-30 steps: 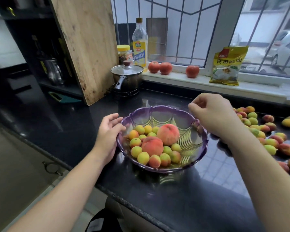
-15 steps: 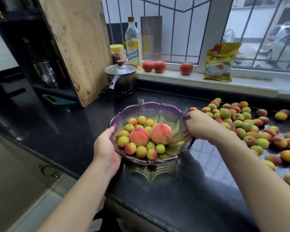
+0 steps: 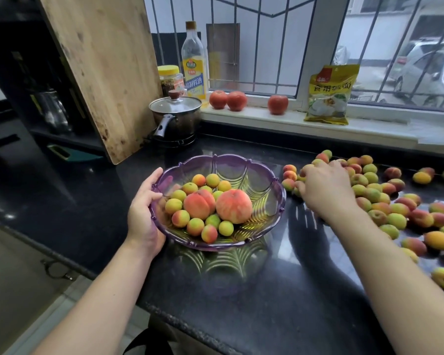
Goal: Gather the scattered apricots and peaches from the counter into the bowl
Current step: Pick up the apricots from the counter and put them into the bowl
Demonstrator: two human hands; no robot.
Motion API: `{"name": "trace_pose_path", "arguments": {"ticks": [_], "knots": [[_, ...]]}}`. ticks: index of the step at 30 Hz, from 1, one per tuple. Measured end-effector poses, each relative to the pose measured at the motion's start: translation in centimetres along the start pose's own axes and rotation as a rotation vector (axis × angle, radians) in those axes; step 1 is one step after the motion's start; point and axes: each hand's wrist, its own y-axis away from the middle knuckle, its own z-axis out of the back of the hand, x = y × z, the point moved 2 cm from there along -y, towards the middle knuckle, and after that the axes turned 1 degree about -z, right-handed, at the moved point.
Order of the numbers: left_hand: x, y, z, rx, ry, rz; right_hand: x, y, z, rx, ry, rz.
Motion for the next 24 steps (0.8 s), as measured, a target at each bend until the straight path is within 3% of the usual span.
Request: {"name": "trace_pose_path", "arguments": {"ticks": [5,9,14,17,21,24], "knots": [[0.1,0.0,0.1,0.029,-0.022,-0.021,0.7,1.1,-2.4,0.012,0.162,0.031],[0.2,-0.1,0.1,0.037,-0.019,-0.023,1.2,0.8,-1.2,0.01,0.124,0.017],[0.5,-0.5,0.5,0.039,0.005,-0.022,1.5,1.3,5.7,0.106,-0.798,-0.074],[0.5,-0.4,0.4,0.042,-0.002,-0.03,3.4,3.3,10.2,0.286,-0.997,0.129],[0.5,-0.3,0.2,0.041,-0.002,-0.03,7.4,6.3,10.5,0.565,-0.783,0.354],[0.5,-0.3,0.3,0.032,0.013,-0.025,10.3,7.4,8.5,0.599,-0.584,0.445]]}}
